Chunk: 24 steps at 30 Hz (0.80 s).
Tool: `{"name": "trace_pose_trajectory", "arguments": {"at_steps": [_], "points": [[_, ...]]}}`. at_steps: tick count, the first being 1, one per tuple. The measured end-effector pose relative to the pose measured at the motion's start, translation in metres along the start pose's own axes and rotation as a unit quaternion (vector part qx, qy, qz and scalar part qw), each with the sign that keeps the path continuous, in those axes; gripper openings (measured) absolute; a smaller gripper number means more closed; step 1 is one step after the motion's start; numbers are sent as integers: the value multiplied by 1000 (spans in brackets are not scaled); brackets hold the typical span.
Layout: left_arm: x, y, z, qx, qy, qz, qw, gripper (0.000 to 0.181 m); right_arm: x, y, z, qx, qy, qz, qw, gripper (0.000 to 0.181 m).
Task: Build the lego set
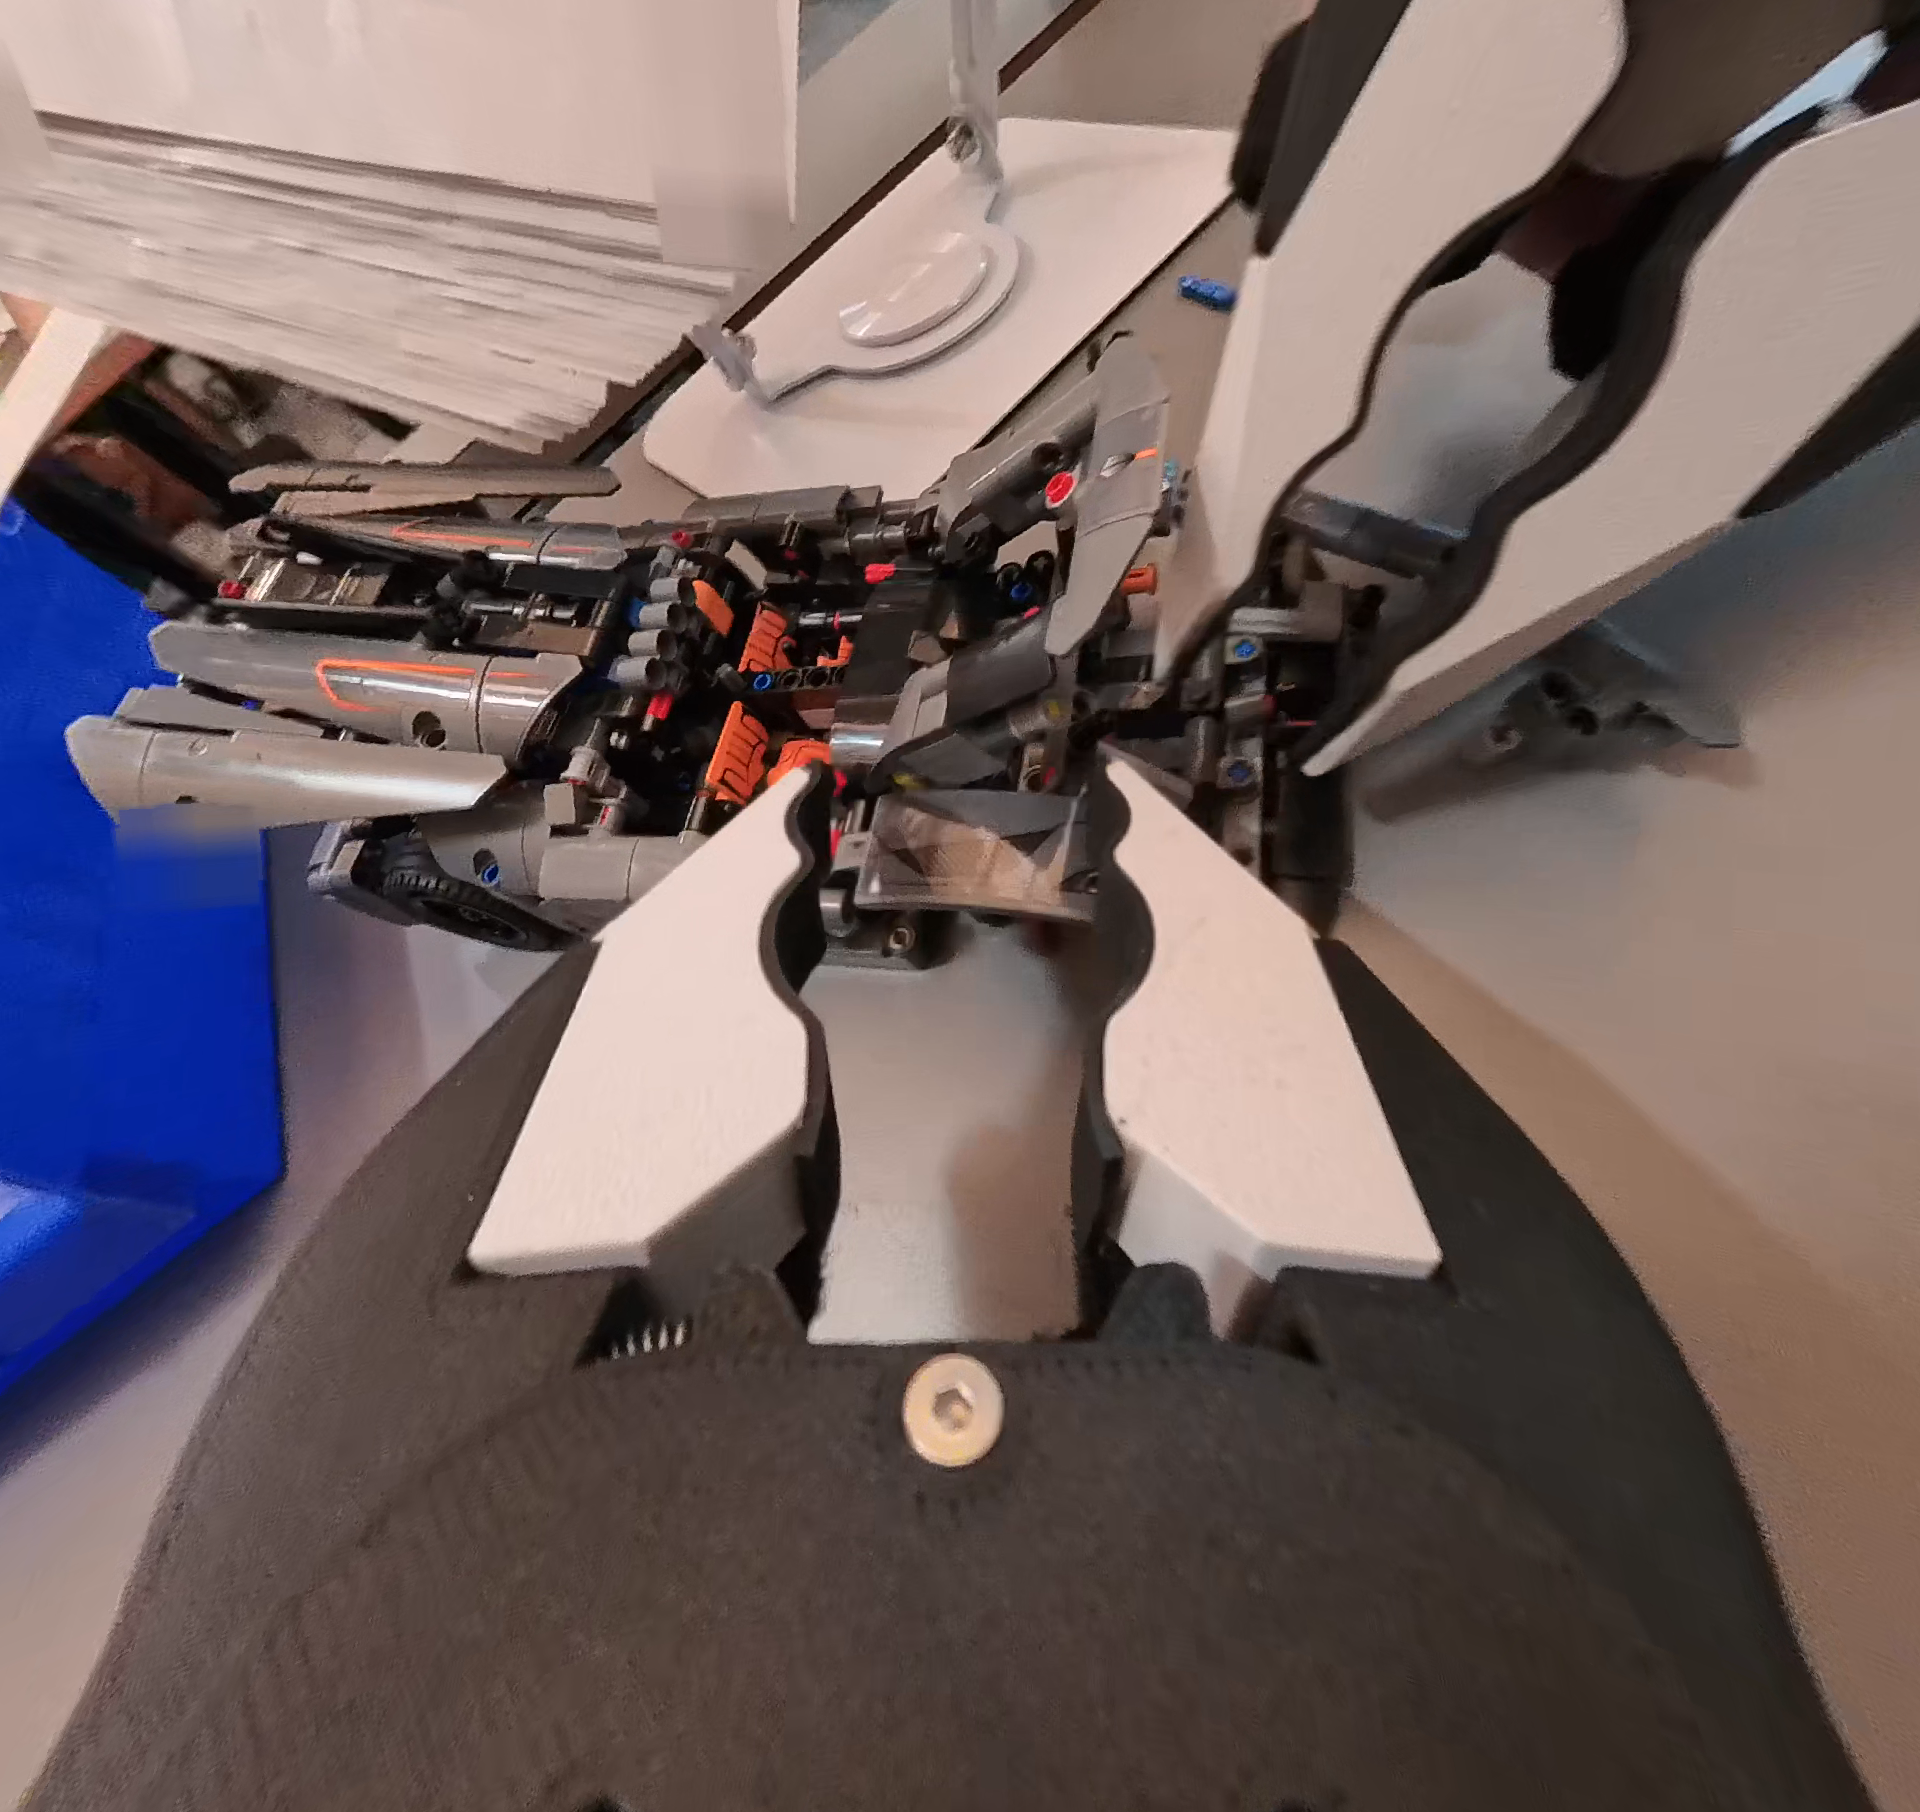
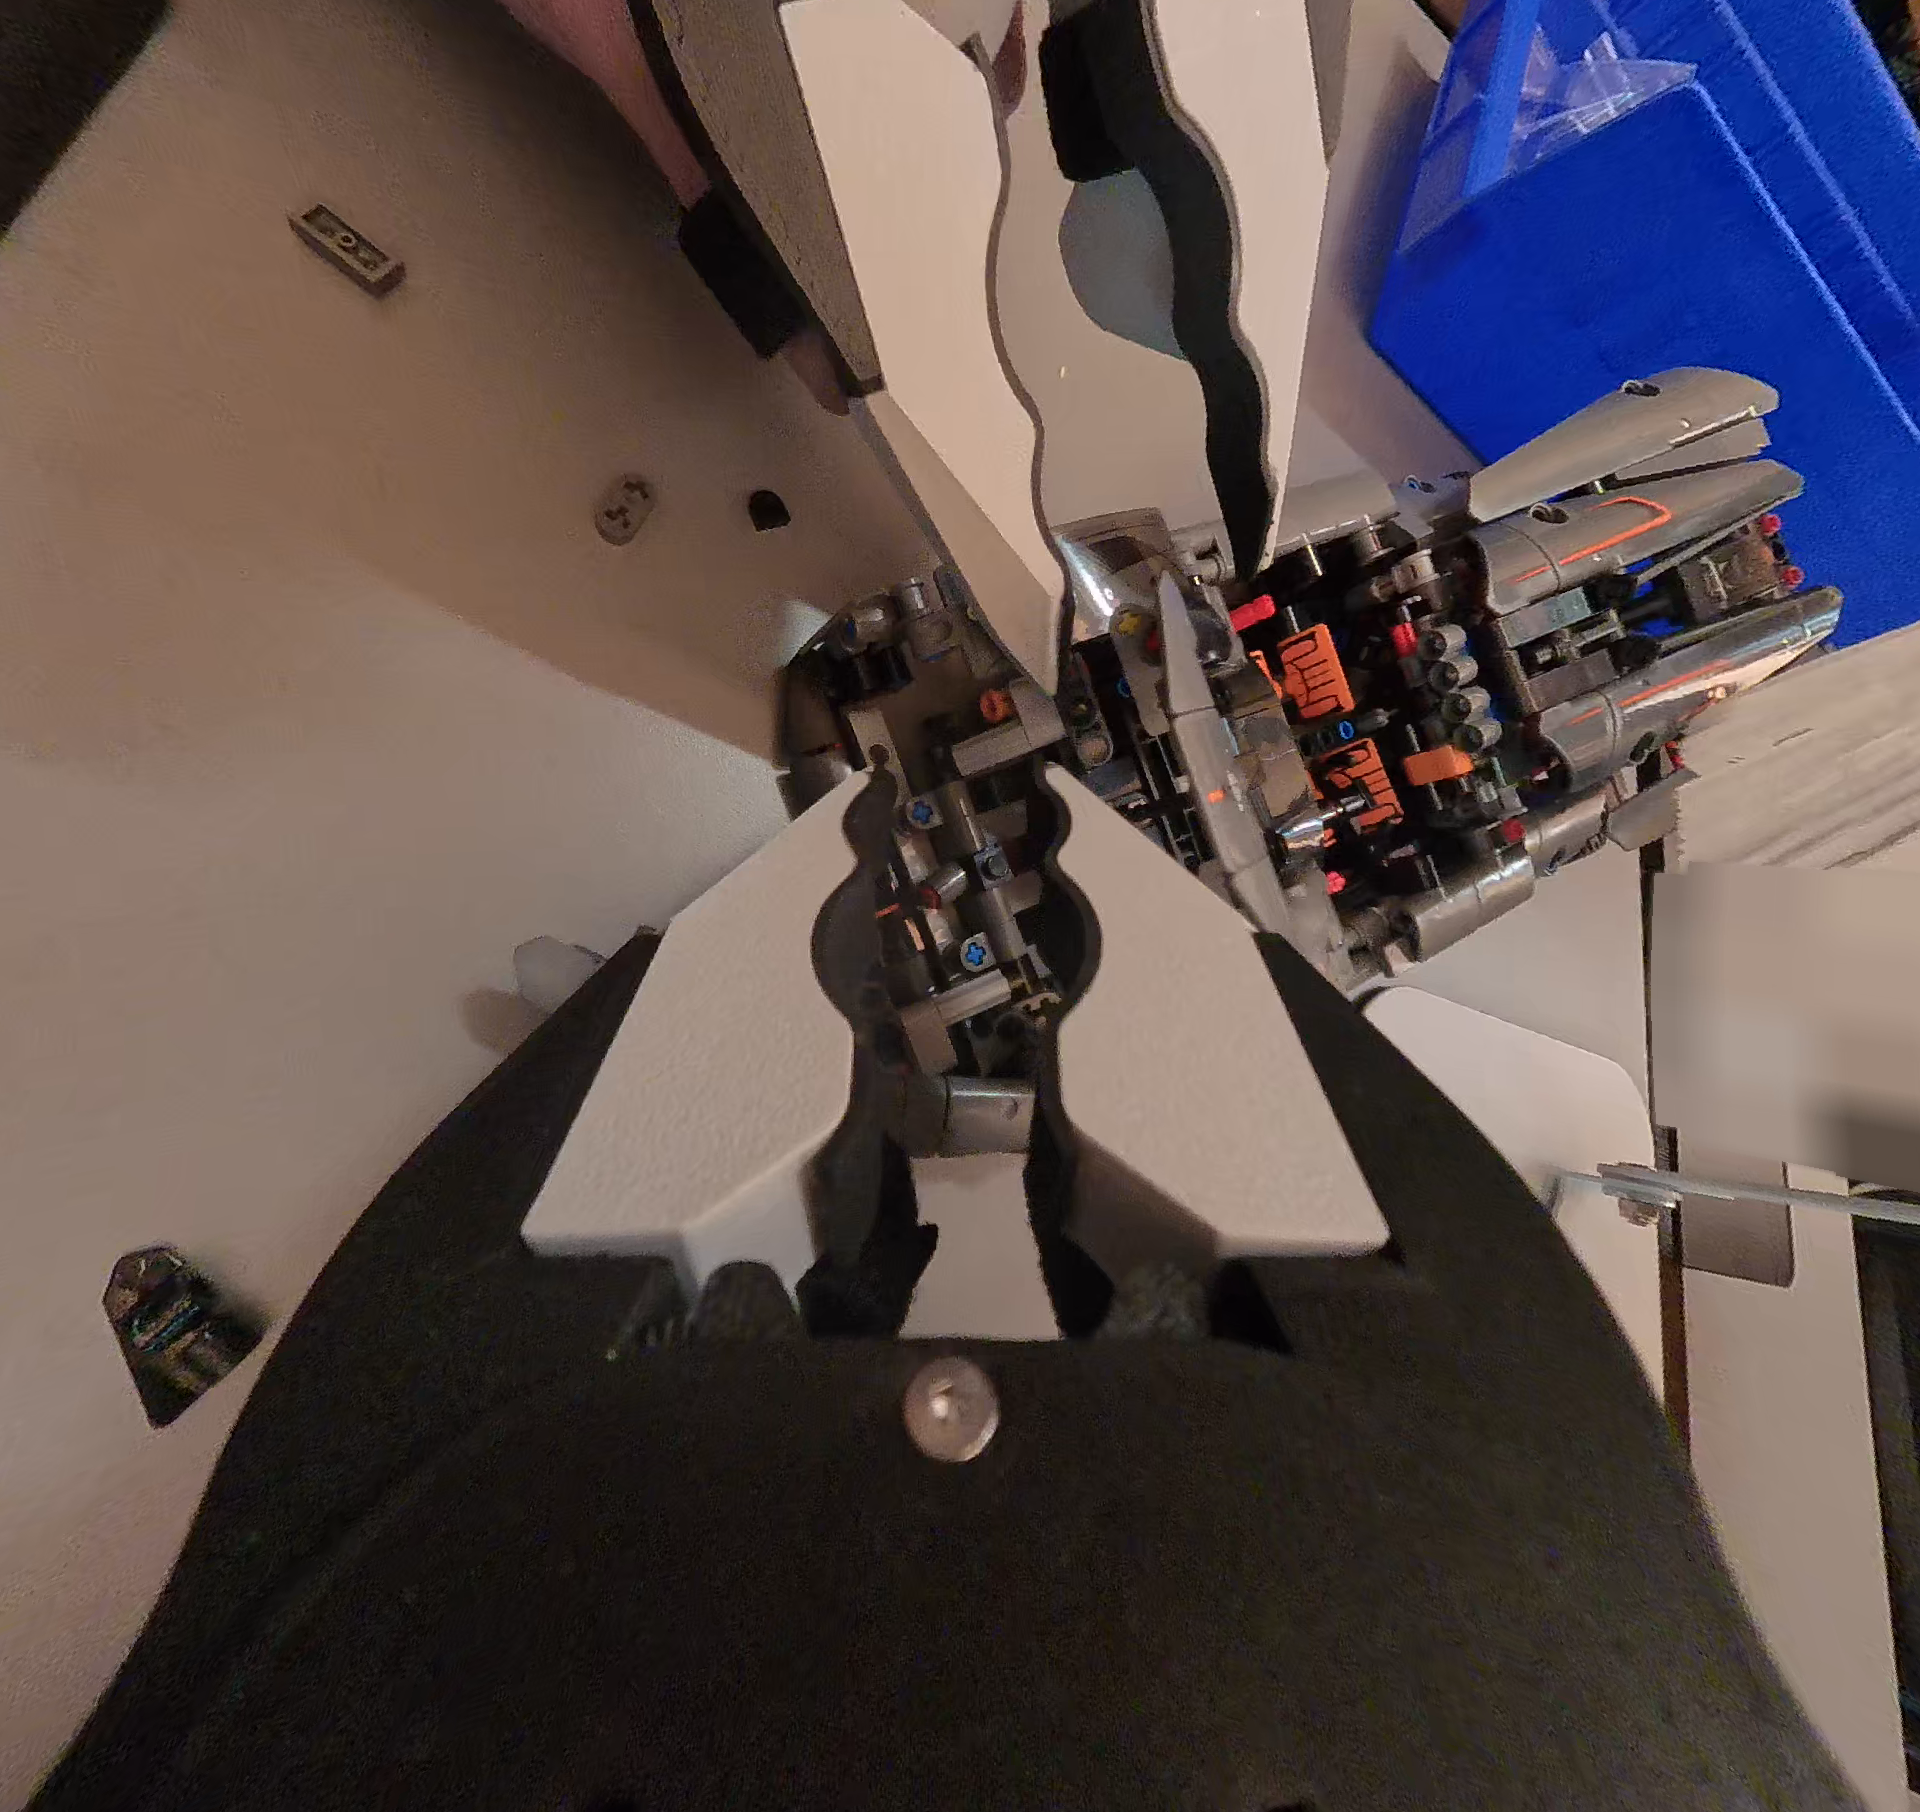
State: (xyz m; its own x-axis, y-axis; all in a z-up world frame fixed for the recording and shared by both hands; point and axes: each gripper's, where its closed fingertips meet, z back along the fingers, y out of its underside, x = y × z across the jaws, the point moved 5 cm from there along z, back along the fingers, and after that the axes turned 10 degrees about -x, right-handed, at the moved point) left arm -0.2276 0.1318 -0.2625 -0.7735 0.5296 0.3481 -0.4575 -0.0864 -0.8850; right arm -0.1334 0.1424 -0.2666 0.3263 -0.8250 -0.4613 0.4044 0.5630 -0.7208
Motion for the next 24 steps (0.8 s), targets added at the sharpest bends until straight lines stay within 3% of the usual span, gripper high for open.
{"name": "trace_pose_trajectory", "arguments": {"at_steps": [24], "points": [[11, 1, 4, 4, -30, 4, 1000, 39, 1, 3, -12, 16, 16, -13, 1000, 33]]}}
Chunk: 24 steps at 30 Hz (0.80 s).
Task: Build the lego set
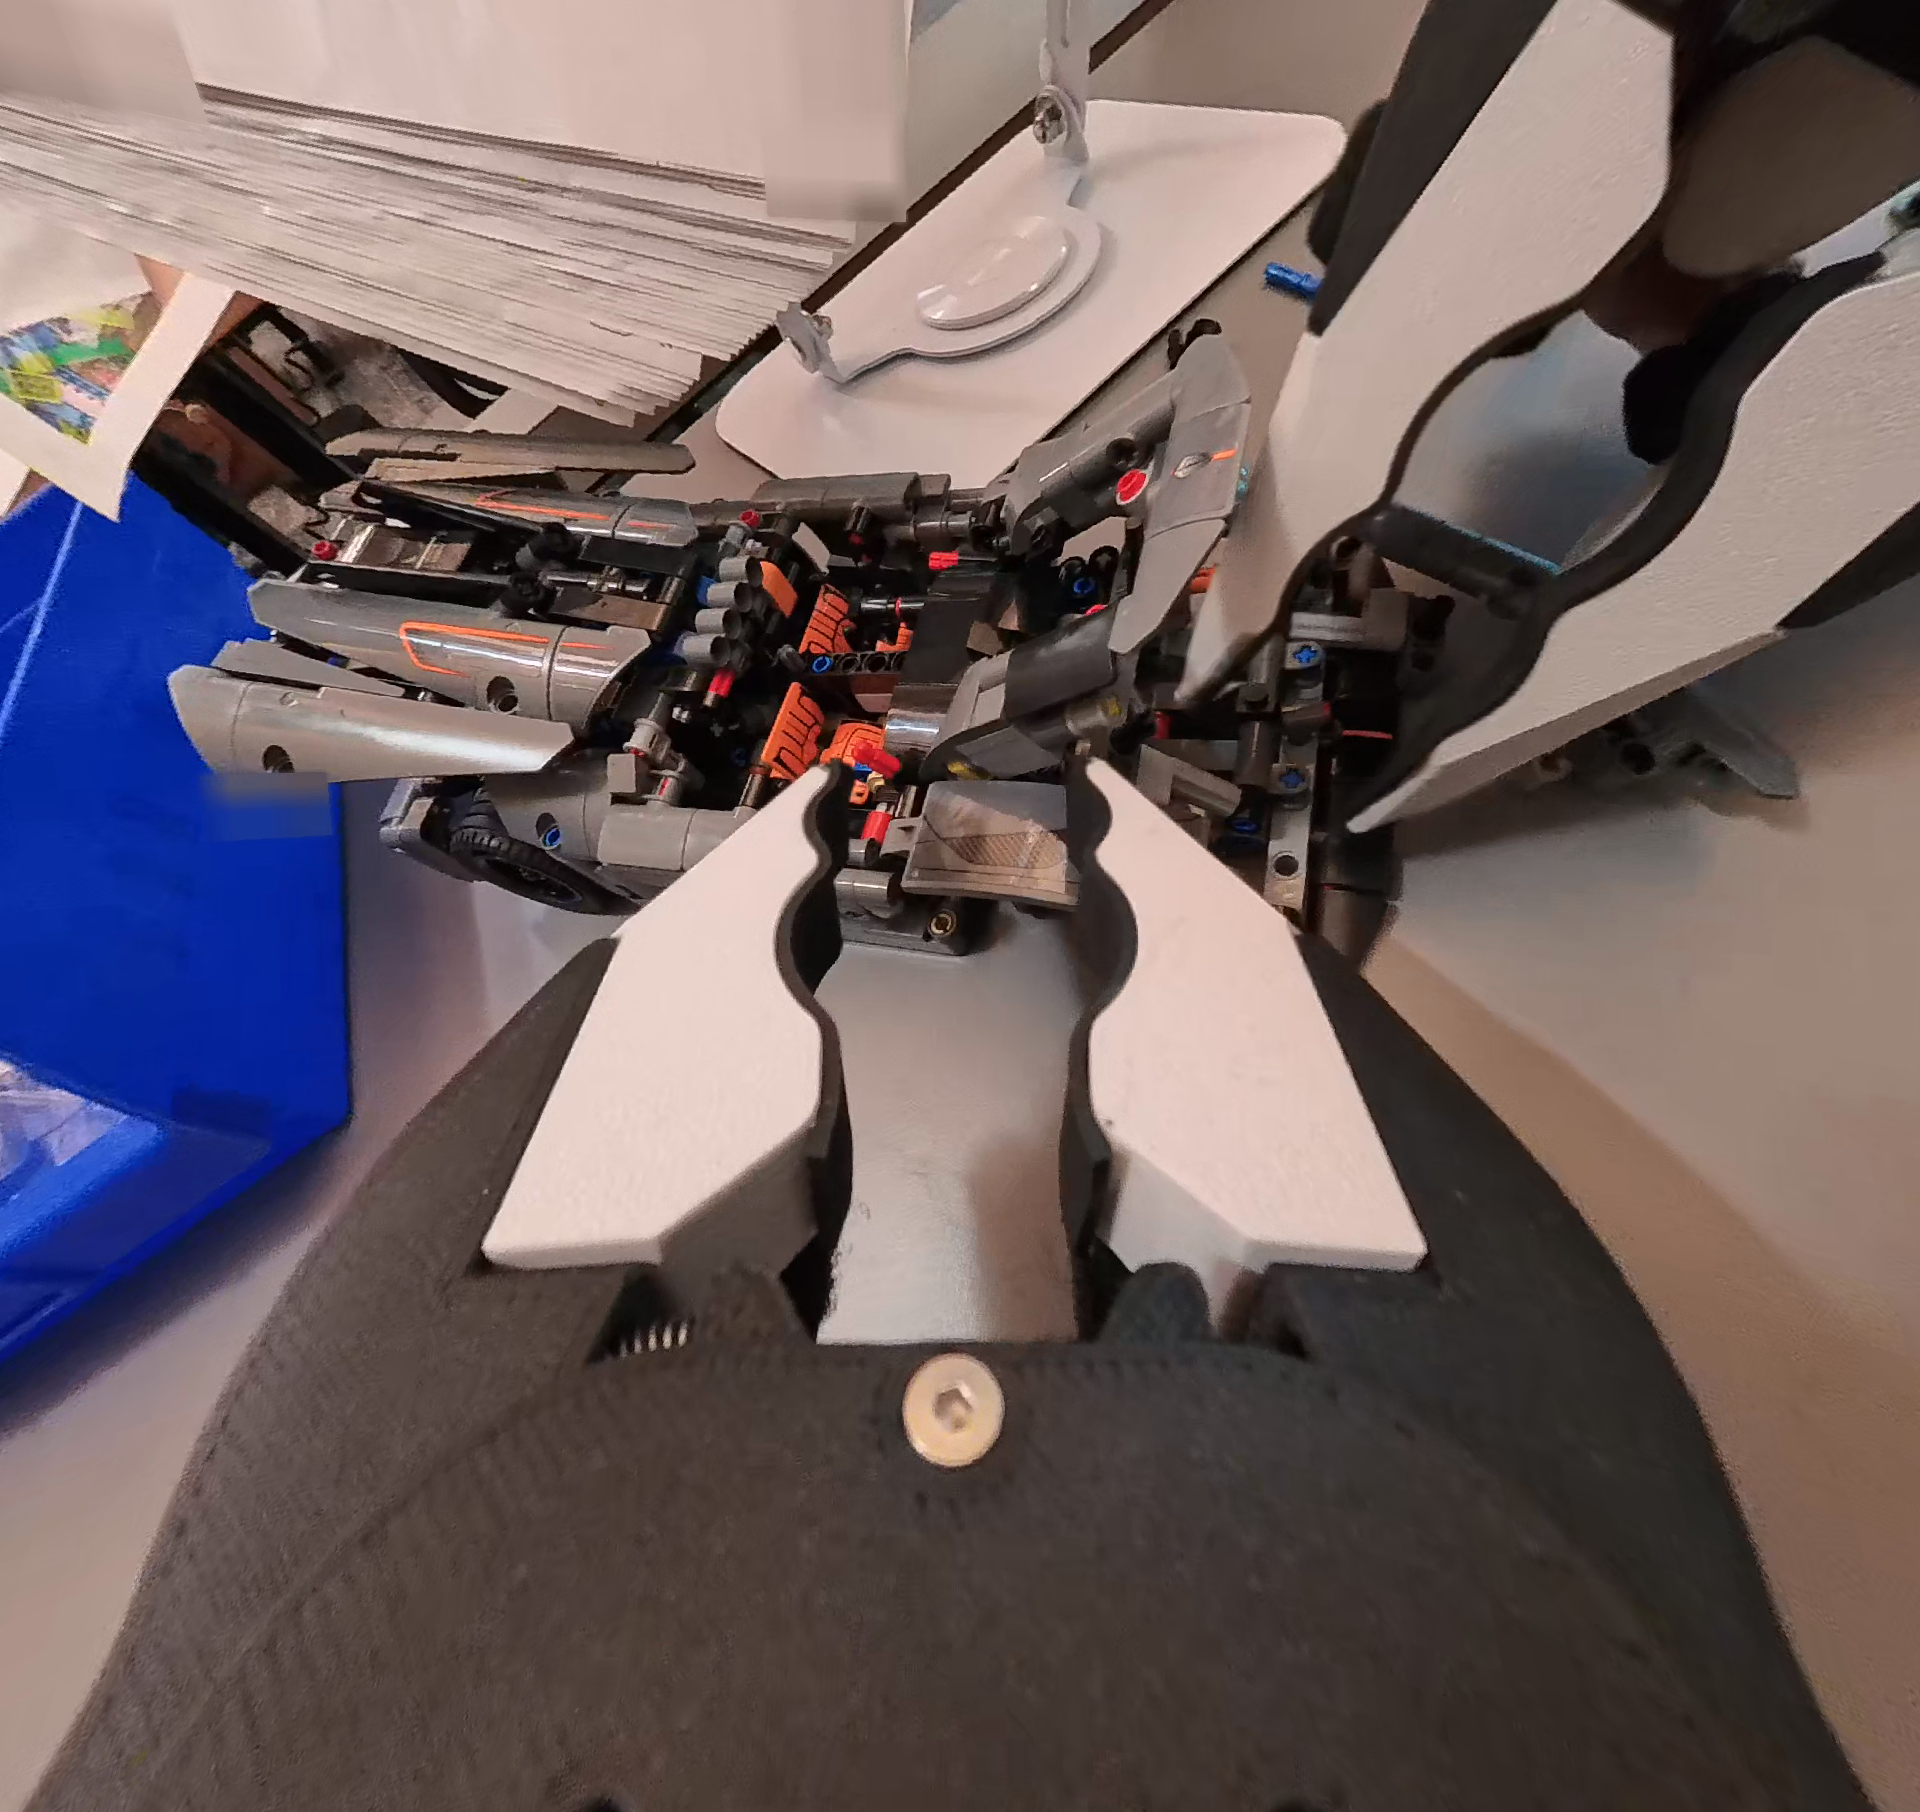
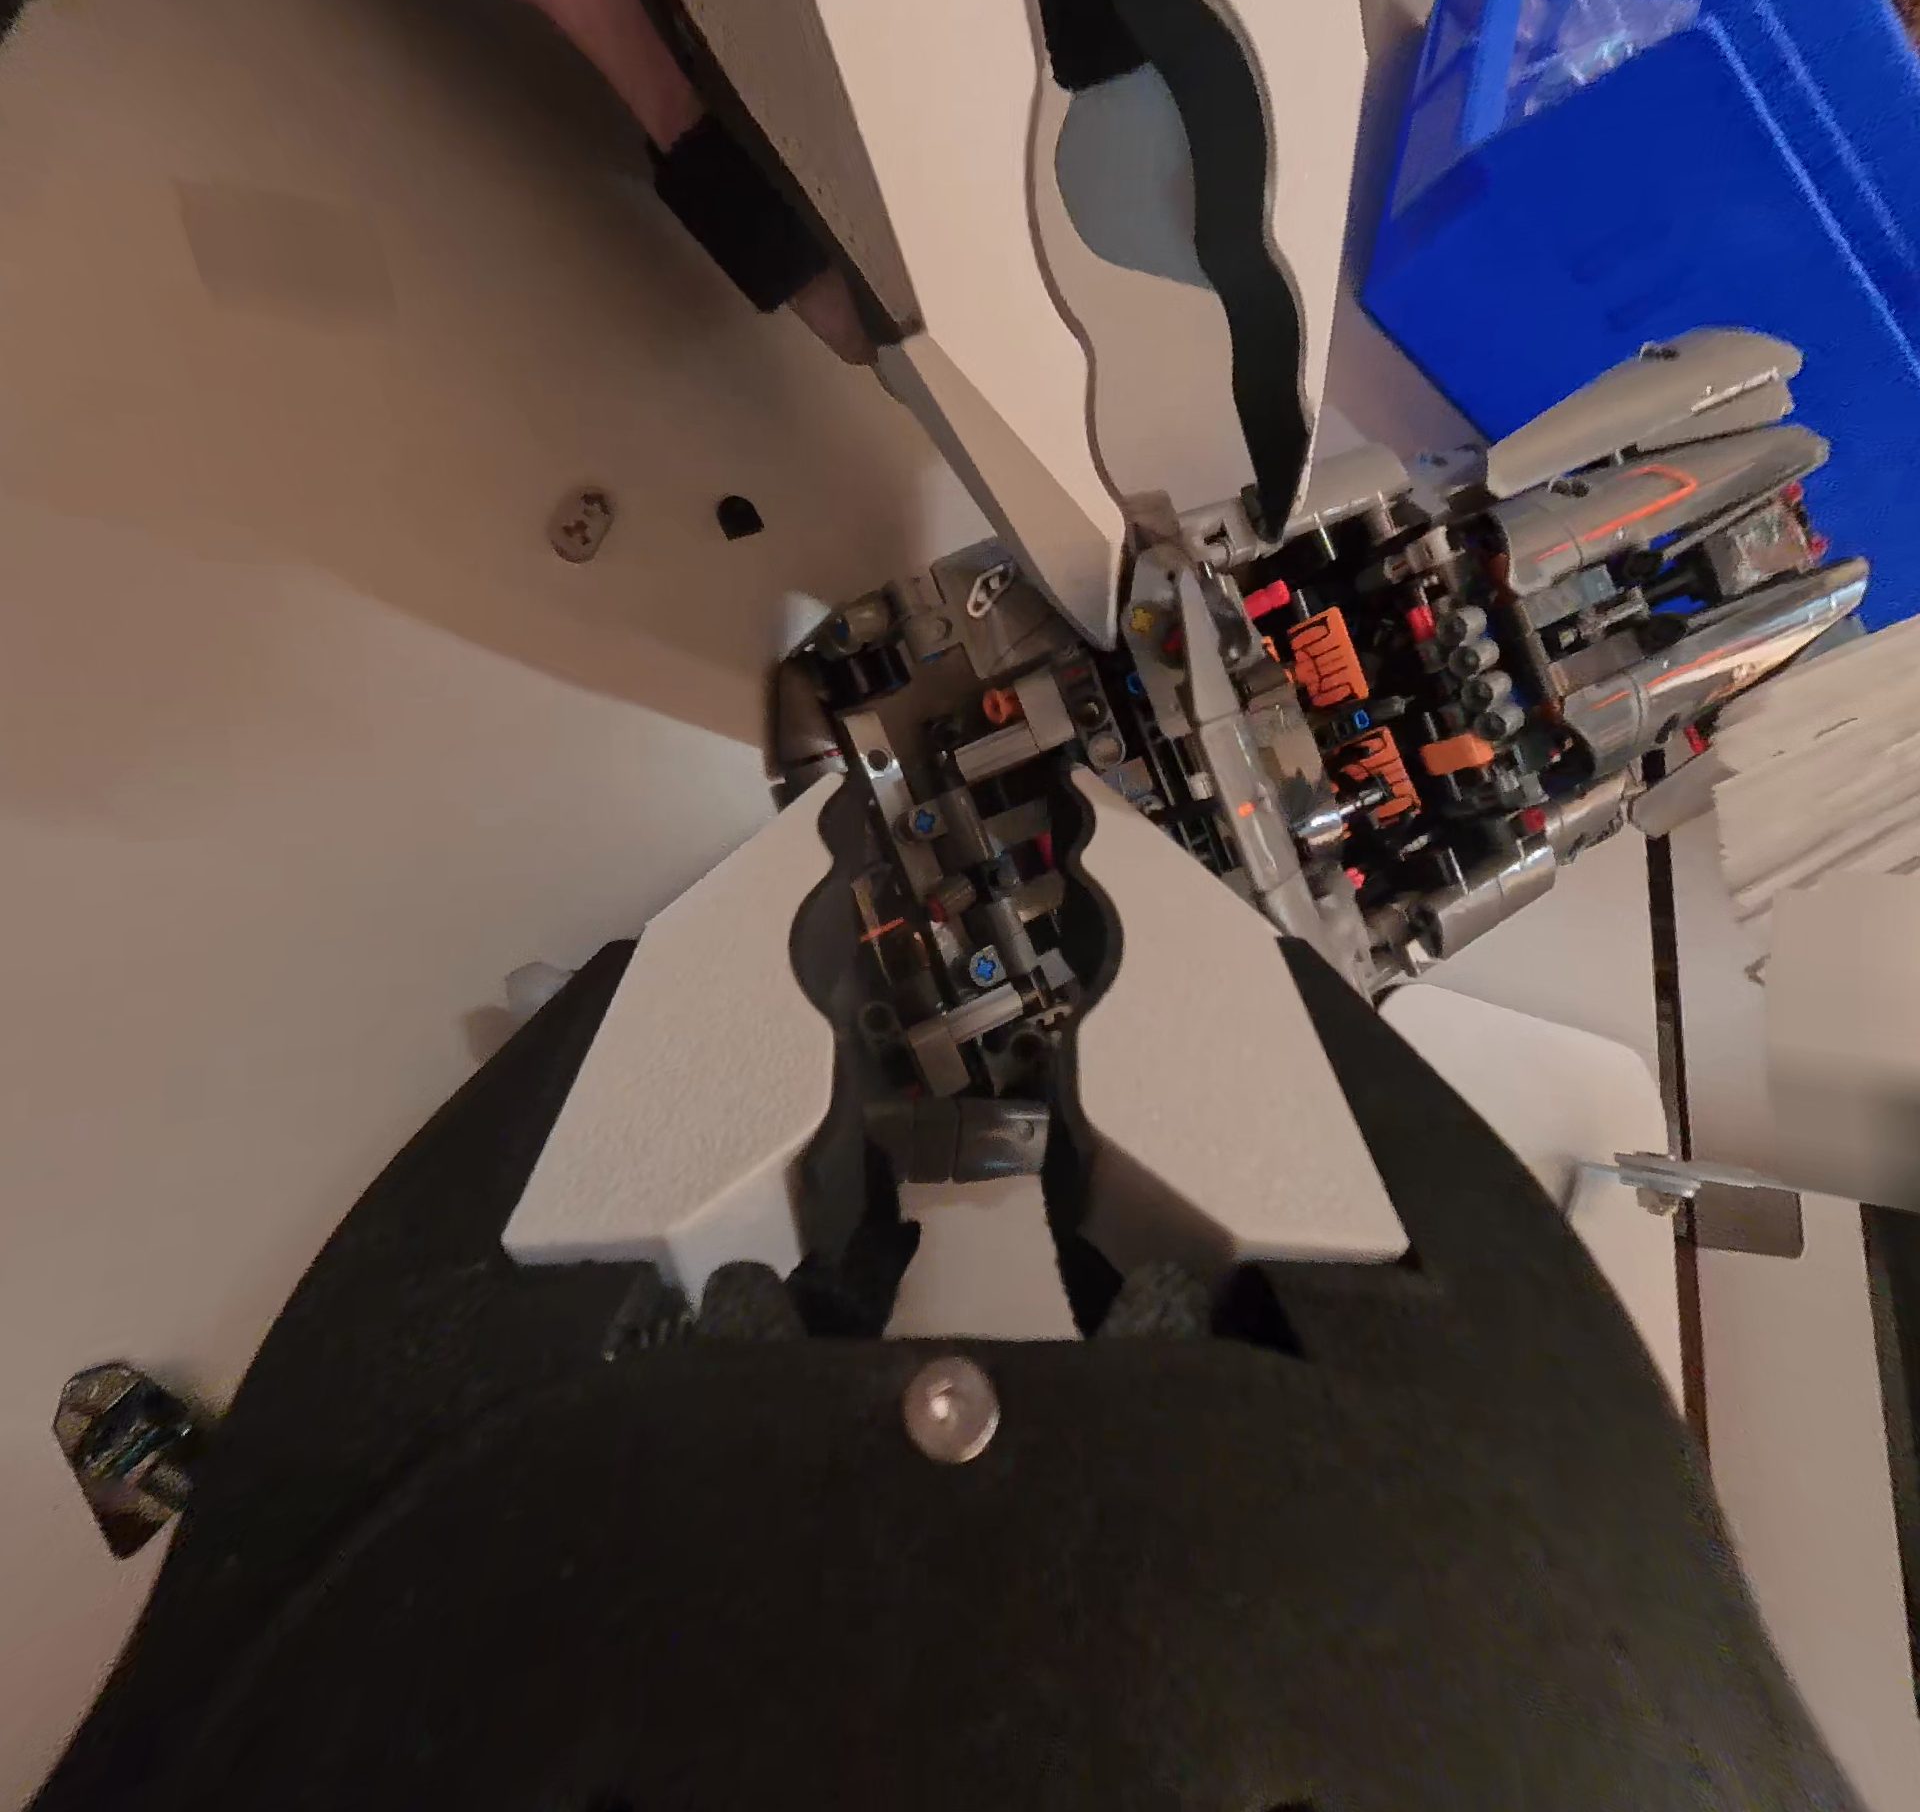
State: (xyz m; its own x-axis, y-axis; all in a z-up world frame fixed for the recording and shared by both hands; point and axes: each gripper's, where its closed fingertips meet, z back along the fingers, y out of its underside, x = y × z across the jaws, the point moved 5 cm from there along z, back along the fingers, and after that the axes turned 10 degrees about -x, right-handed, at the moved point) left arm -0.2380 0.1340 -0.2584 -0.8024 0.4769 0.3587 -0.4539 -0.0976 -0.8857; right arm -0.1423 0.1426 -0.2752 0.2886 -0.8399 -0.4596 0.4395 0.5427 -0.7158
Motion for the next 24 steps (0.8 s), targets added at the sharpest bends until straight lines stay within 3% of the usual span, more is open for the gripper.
{"name": "trace_pose_trajectory", "arguments": {"at_steps": [6, 20, 24], "points": [[2, 1, 0, 1, 2, 15, 1000, 40, 1, -4, -3, -8, 17, 17, 1000, 53], [3, 5, -3, 3, 8, 43, 999, 38, 4, -7, -5, -7, 37, 83, 996, 57], [3, 5, -4, 2, 9, 48, 999, 38, 4, -7, -6, -6, 29, 77, 997, 50]]}}
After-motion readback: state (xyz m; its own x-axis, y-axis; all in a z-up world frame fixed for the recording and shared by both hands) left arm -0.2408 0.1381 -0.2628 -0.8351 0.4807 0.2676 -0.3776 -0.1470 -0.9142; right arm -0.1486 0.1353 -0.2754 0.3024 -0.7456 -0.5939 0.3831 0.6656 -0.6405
